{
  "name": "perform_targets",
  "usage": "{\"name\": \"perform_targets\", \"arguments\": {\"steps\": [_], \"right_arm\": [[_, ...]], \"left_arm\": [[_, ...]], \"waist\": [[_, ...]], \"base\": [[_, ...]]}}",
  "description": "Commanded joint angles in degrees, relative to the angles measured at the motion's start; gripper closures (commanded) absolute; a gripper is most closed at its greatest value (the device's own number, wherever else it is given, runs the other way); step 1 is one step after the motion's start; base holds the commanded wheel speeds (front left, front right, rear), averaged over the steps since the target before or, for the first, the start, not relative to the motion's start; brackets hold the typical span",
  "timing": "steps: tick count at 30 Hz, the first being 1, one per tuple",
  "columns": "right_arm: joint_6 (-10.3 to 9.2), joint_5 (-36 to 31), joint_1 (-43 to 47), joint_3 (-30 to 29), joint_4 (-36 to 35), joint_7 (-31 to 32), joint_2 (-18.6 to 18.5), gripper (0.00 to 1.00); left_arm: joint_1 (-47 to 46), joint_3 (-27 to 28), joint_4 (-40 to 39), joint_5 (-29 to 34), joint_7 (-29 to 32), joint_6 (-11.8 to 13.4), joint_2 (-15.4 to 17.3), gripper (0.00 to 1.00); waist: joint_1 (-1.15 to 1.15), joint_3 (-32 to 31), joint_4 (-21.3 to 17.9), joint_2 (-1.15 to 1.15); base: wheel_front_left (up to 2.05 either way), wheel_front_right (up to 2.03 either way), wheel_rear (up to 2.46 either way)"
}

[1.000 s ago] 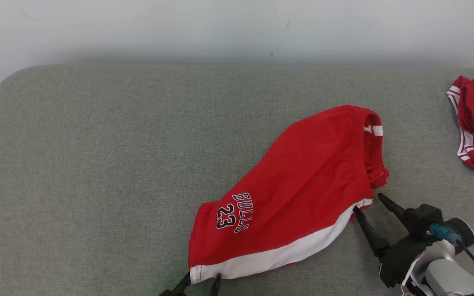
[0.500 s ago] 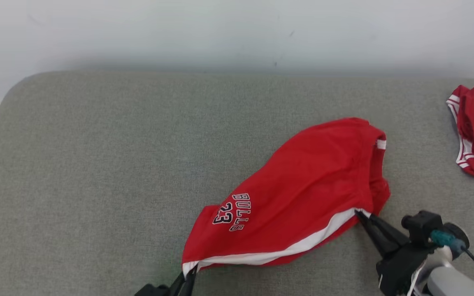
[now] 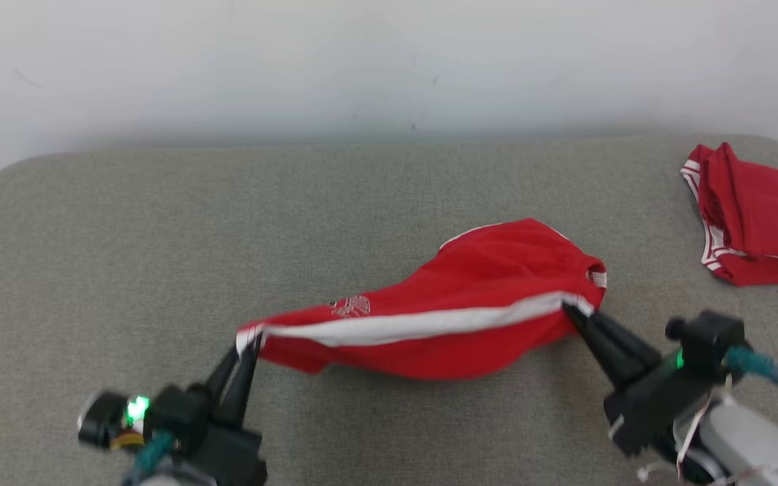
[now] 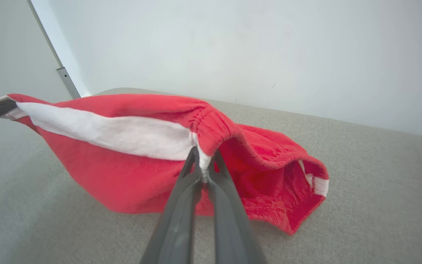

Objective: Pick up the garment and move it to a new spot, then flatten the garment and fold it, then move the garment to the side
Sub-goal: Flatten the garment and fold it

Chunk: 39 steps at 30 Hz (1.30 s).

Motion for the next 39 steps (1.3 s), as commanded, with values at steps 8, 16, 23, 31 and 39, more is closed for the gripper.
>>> {"name": "perform_targets", "arguments": {"steps": [8, 16, 23, 31, 39], "right_arm": [[-0.17, 6.89, -20.46, -1.96, -0.6, 4.96, -0.48, 1.0], [-0.17, 12.85, -47.43, -2.64, 5.31, 12.95, 1.03, 1.0], [-0.17, 15.25, -66.29, -2.23, 12.38, 15.99, 3.97, 1.0], [-0.17, 13.64, -79.9, 2.85, 17.29, 15.63, 4.84, 1.0], [-0.17, 15.44, -81.83, 8.24, 18.55, 14.29, 3.41, 1.0]], "left_arm": [[-26.48, -7.29, 0.71, -7.13, 3.97, 0.09, 8.27, 1.0], [-56.85, -10.02, 7.7, -21.08, 7.28, 0.1, 10.04, 1.0], [-78.2, -14.23, 14.46, -22.6, 6.99, 0.1, 12.76, 1.0], [-92.8, -20.25, 20.12, -25.48, 5.86, 0.09, 13.53, 1.0], [-94.13, -24.86, 23.48, -29.95, 2.7, 0.09, 14.77, 1.0]], "waist": [[0.01, 10.76, -1.49, 0.0], [0.01, 23.37, -2.21, 0.0], [0.01, 30.01, -2.77, 0.0], [0.01, 33.6, -2.32, 0.0], [0.01, 34.94, -2.24, 0.0]], "base": [[0.0, 0.0, 0.0], [0.0, 0.0, 0.0], [0.0, 0.0, 0.0], [0.0, 0.0, 0.0], [0.0, 0.0, 0.0]]}}
